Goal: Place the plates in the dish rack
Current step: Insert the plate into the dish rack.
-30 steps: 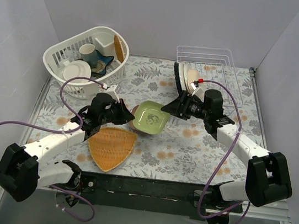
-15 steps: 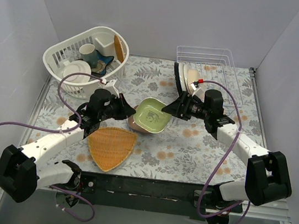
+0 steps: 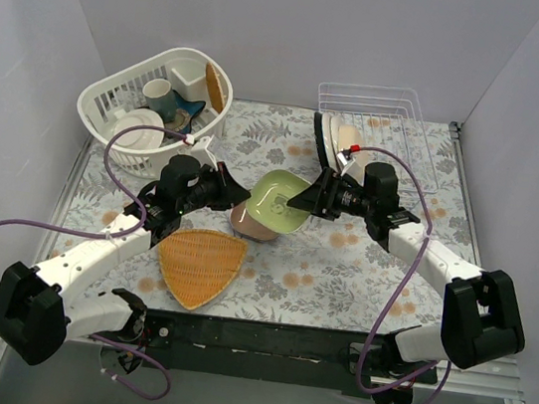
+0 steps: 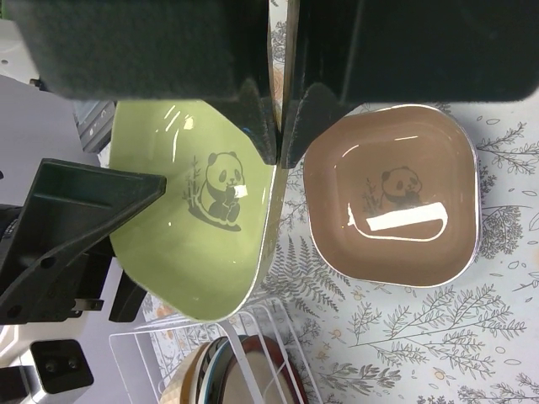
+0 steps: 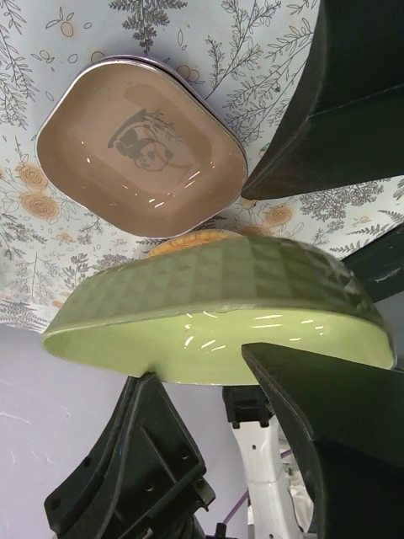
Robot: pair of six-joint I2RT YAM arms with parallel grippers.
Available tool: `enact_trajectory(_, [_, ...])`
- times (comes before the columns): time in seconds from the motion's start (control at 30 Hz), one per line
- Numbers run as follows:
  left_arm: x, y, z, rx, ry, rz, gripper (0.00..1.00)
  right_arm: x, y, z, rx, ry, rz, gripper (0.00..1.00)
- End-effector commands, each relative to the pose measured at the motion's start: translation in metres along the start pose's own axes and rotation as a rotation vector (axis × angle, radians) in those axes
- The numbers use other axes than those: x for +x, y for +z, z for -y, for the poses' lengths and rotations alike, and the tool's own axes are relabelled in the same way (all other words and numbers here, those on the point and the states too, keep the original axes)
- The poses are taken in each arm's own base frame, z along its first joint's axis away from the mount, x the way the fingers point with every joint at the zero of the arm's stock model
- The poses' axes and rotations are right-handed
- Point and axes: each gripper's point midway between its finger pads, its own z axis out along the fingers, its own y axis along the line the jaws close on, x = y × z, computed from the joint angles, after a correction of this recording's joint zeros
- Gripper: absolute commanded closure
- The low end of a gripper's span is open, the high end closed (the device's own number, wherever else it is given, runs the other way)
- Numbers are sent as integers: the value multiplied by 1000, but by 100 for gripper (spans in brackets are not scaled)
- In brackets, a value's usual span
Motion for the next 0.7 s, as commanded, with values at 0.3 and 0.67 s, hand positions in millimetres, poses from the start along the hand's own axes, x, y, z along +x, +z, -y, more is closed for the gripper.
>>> enact_trajectory(0.3, [-14, -7, 20, 64, 5, 39, 100, 1, 0, -20, -113, -19, -19, 76])
enact_trajectory(0.67, [-15, -9, 15, 39, 7, 47, 2, -14, -6, -36, -106, -75, 7, 99])
